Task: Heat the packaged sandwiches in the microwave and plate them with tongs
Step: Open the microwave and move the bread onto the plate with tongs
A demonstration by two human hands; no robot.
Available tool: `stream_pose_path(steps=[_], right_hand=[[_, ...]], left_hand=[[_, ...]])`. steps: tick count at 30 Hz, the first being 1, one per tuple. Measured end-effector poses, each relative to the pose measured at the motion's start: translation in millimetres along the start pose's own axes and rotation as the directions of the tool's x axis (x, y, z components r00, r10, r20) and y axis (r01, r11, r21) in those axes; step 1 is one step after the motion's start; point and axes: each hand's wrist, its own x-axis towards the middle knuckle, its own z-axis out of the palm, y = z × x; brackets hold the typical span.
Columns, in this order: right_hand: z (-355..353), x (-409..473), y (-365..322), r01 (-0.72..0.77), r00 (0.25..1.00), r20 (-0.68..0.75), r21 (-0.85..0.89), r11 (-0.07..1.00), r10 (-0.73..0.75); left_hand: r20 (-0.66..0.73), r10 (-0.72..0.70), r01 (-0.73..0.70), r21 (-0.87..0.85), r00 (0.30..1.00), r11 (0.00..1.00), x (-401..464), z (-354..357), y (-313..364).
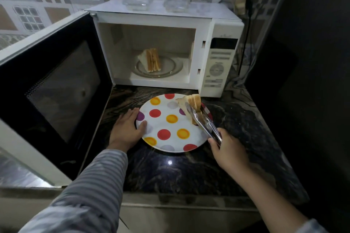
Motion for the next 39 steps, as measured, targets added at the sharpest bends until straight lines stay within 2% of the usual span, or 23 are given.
stream_pose_path(steps=[5, 10, 13, 19, 23, 31, 39], right_hand=[[-14, -3, -4, -0.011, 0.999, 0.036, 0.147, 0.989, 0.005], [-47, 6, -31, 0.115, 0.993, -0.003, 0.278, 0.954, -0.119], [-52, 33, -62, 0.160, 0.986, 0.002, 0.266, 0.951, -0.166], [-36, 112, -139, 0.208, 0.976, 0.045, 0.121, 0.971, -0.214], [-14, 159, -178, 0.148, 0.973, 0.158, 0.136, 0.980, -0.169], [45, 221, -197, -0.050, 0.979, 0.203, 0.243, 0.969, -0.001], [59, 232, -202, -0.071, 0.990, 0.139, 0.232, 0.970, 0.039]], left_hand=[[0.002, 0.003, -0.003, -0.011, 1.000, 1.000, 0, 0, 0], [-0.007, 0.012, -0.012, -0.021, 1.000, 1.000, 1, 1, -2], [-0.010, 0.013, -0.013, -0.023, 1.000, 1.000, 1, 1, -2], [-0.054, 0.014, -0.017, -0.060, 0.998, 0.998, 3, 3, -5], [-0.074, 0.020, -0.026, -0.082, 0.997, 0.996, 5, 5, -7], [-0.115, 0.047, -0.054, -0.062, 0.992, 0.997, 11, 8, -11], [-0.124, 0.042, -0.047, -0.034, 0.991, 0.998, 8, 3, -7]])
